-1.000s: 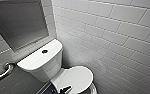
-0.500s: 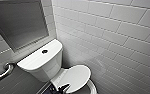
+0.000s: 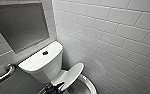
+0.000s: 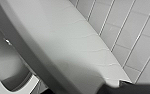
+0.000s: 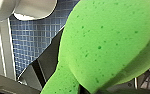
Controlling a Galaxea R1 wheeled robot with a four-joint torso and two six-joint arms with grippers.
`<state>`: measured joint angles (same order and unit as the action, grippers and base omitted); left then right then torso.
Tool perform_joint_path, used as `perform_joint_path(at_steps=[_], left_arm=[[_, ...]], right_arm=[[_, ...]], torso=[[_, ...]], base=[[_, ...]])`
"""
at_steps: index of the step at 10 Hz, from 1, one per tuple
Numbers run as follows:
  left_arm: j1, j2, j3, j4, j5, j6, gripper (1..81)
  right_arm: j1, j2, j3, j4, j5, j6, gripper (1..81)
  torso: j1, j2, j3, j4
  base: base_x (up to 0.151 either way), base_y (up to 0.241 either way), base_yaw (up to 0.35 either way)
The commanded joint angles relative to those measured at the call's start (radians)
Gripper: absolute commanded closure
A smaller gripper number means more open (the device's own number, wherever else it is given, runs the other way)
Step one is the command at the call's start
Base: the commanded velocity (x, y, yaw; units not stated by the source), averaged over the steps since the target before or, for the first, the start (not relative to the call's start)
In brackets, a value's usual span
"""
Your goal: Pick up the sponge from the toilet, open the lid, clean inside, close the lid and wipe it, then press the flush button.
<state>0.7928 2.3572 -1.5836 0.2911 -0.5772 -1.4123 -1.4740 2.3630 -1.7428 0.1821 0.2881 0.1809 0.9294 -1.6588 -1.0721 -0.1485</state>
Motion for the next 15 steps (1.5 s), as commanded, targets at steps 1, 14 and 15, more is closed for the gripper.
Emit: perform_joint_path(at_steps=[1, 14, 15], left_arm=[[-0.129, -0.045, 0.005, -0.009, -0.033, 0.019, 1.0], [-0.267, -0.194, 0.014, -0.181, -0.018, -0.284, 1.0], [-0.269, -0.216, 0.011, -0.185, -0.016, -0.310, 1.0]], right_arm=[[0.011, -0.045, 0.026, -0.004, -0.064, 0.000, 81.1], [0.005, -0.041, 0.033, -0.007, -0.063, -0.001, 81.1], [0.004, -0.041, 0.033, -0.007, -0.064, -0.001, 81.1]], torso=[[0.000, 0.000, -0.003, 0.000], [0.000, 0.000, 0.016, 0.000], [0.000, 0.000, 0.016, 0.000]], base=[[0.000, 0.000, 0.000], [0.000, 0.000, 0.000], [0.000, 0.000, 0.000]])
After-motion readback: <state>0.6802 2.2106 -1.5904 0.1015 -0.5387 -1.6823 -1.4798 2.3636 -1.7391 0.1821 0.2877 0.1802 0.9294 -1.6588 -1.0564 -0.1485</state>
